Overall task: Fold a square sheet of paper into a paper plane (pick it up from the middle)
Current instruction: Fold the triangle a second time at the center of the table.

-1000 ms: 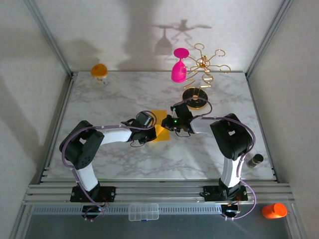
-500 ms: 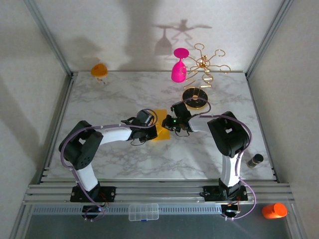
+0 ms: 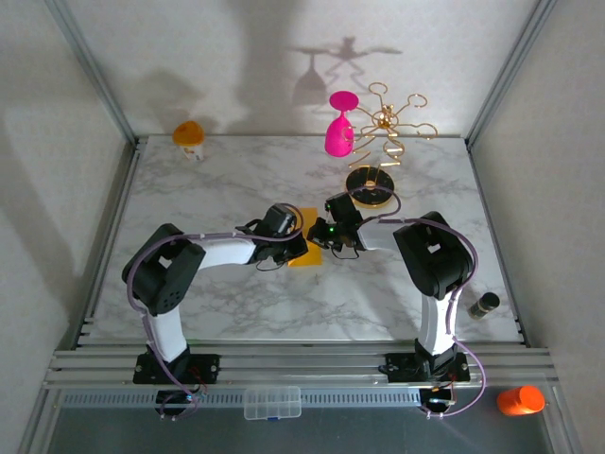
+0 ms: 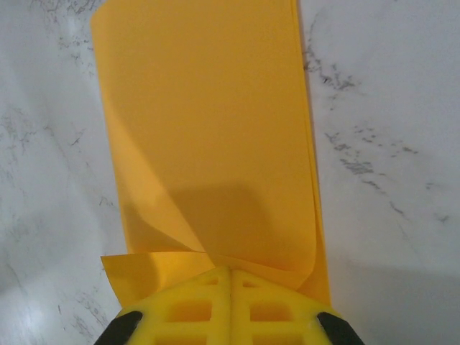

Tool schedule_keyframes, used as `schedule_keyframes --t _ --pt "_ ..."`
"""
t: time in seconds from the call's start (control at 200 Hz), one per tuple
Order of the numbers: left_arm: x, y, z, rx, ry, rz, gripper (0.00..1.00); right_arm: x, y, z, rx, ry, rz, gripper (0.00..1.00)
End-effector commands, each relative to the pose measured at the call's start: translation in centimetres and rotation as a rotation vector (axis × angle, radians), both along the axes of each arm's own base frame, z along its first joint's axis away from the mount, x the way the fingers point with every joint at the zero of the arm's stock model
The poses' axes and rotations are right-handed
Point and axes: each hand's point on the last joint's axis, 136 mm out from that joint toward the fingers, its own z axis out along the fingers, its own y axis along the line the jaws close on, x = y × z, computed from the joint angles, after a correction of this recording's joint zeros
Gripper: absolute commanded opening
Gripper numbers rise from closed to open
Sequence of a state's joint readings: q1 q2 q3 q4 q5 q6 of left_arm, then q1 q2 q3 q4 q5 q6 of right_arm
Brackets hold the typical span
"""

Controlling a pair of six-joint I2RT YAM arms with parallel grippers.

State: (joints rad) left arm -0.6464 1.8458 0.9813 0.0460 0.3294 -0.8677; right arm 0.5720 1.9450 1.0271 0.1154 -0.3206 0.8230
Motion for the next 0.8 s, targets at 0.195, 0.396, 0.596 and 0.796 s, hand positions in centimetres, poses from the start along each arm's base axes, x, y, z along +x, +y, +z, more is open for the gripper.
schedule_keyframes --t 0.195,0.396,0.596,0.796 --pt "0.3 0.9 -2.0 0.078 0.019 0.0 0.07 -2.3 -3.8 -5.1 -0.17 0.137 -0.062 0.0" --pt "-0.9 2.3 -3.3 0.12 0.034 -0.021 0.06 -2.6 -4.3 -5.6 -0.19 0.151 -0.068 0.0" --pt "-0.4 1.2 0.0 0.003 -0.02 -0.052 0.07 -2.8 -4.8 -6.2 -0.217 0.166 -0.073 0.0" --pt "1.8 -0.2 2.5 -0.024 -0.095 -0.07 0.08 -2.8 -4.8 -6.3 -0.216 0.168 -0.072 0.0"
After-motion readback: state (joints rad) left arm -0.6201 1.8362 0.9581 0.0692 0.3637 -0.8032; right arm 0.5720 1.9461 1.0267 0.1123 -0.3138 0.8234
